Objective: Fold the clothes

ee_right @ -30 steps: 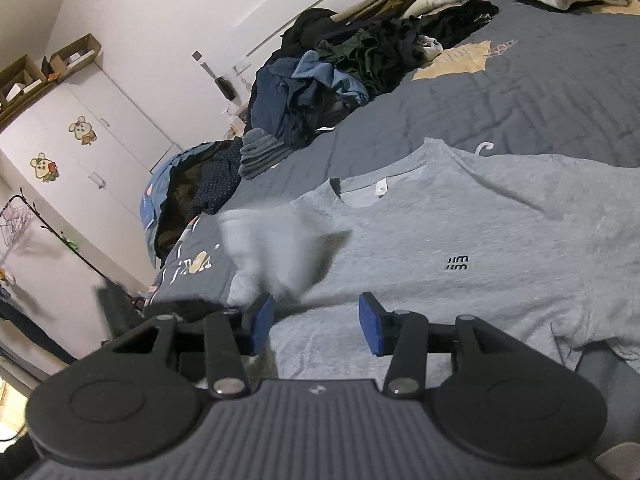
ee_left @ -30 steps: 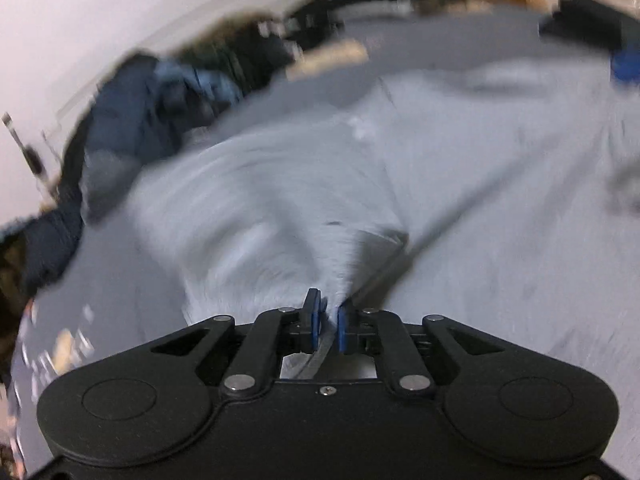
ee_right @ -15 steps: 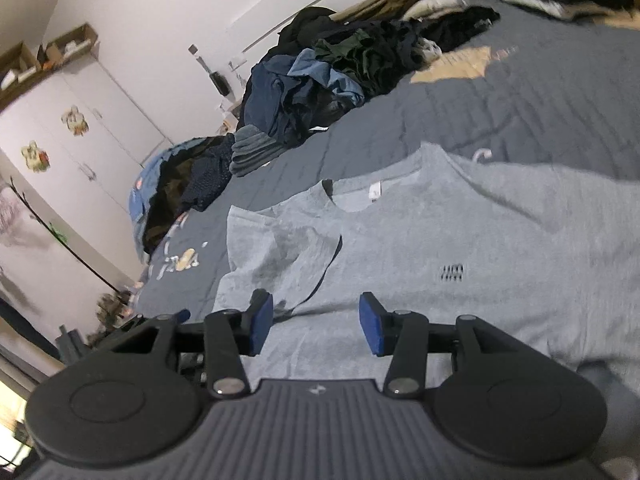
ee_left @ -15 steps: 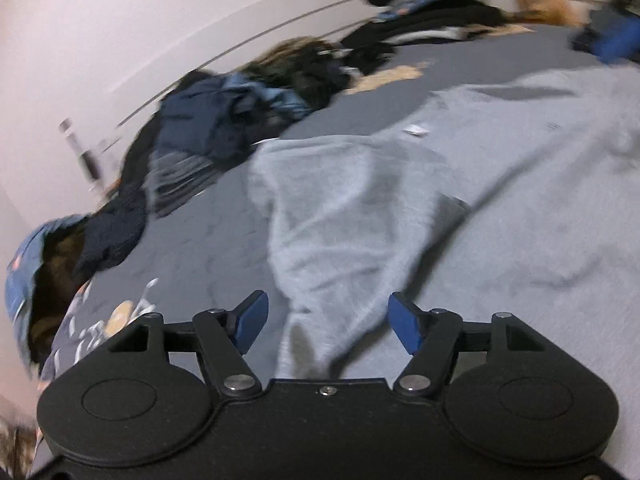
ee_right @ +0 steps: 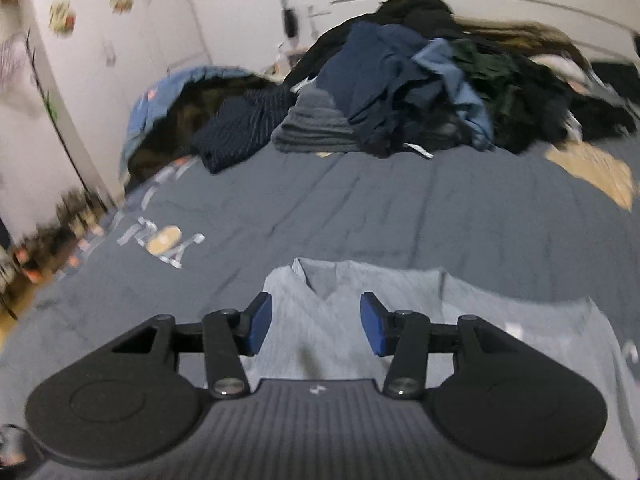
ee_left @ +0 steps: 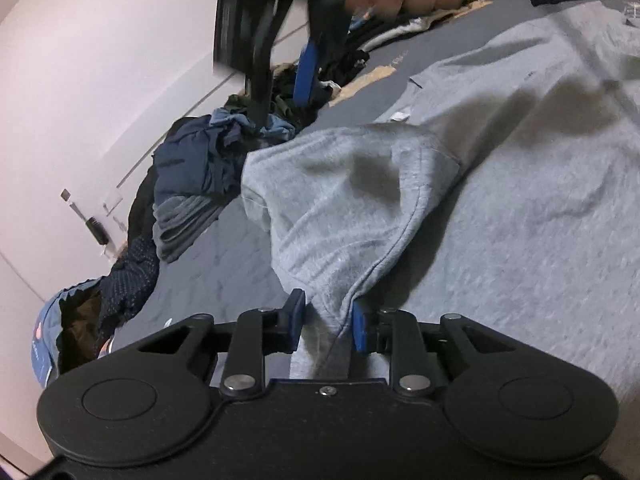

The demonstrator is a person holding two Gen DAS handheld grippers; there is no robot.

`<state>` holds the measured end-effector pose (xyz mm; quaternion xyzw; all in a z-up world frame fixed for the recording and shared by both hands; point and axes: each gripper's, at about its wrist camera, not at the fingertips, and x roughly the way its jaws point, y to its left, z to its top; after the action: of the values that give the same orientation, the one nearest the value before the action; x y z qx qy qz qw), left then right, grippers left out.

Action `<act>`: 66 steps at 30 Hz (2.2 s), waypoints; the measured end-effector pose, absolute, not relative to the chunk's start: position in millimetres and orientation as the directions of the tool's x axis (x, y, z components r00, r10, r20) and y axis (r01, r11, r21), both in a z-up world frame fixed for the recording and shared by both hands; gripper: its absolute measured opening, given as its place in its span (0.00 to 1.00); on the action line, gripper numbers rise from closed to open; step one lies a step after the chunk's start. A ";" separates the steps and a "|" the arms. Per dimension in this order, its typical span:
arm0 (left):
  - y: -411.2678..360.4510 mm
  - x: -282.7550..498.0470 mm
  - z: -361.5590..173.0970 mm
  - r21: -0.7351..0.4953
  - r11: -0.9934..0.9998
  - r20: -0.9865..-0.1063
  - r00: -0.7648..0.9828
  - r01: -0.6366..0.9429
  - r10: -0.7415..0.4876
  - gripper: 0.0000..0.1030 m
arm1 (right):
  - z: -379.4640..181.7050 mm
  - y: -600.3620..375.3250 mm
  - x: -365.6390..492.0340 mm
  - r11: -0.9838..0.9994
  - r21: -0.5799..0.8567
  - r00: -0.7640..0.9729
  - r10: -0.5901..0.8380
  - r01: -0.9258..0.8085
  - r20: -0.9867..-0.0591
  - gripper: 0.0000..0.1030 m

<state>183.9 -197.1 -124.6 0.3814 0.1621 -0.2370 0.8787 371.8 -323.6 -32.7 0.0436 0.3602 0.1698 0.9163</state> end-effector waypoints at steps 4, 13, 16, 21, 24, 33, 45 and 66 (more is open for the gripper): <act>-197.3 186.4 -126.8 0.597 0.602 -0.455 0.842 0.530 -0.289 0.27 | -52.7 -300.3 401.1 0.944 0.150 0.659 0.315 -0.295 -0.683 0.46; -196.2 187.2 -129.1 0.591 0.606 -0.443 0.842 0.533 -0.308 0.08 | -78.3 -285.7 438.0 0.950 0.242 0.576 0.312 -0.197 -0.756 0.02; -168.4 202.9 -109.2 0.502 0.722 -0.424 0.863 0.476 -0.275 0.07 | -74.7 -299.5 444.0 0.924 0.362 0.626 0.354 -0.121 -0.695 0.02; -148.6 216.6 -109.8 0.428 0.769 -0.512 0.828 0.475 -0.226 0.11 | -83.3 -290.7 458.3 0.924 0.369 0.646 0.340 -0.095 -0.683 0.07; -152.9 208.8 -116.3 0.482 0.727 -0.503 0.834 0.490 -0.228 0.20 | -83.1 -284.3 459.1 0.930 0.341 0.629 0.346 -0.134 -0.696 0.11; -185.2 186.6 -138.1 0.730 0.532 -0.357 0.903 0.430 -0.241 0.38 | -75.9 -282.4 460.9 0.947 0.247 0.595 0.320 -0.203 -0.737 0.39; -167.0 190.1 -125.6 0.705 0.558 -0.367 0.899 0.437 -0.241 0.01 | -94.6 -298.7 485.4 0.783 0.615 0.587 0.455 0.093 -0.669 0.03; -179.5 183.4 -148.8 0.799 0.458 -0.324 0.920 0.390 -0.219 0.35 | -53.8 -212.6 476.4 0.884 -0.183 0.648 0.162 -0.431 -0.744 0.36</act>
<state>183.4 -179.5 -148.8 0.4889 0.0875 -0.1792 0.8493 476.4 -212.6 -53.8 -0.1746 0.3852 0.1664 0.8907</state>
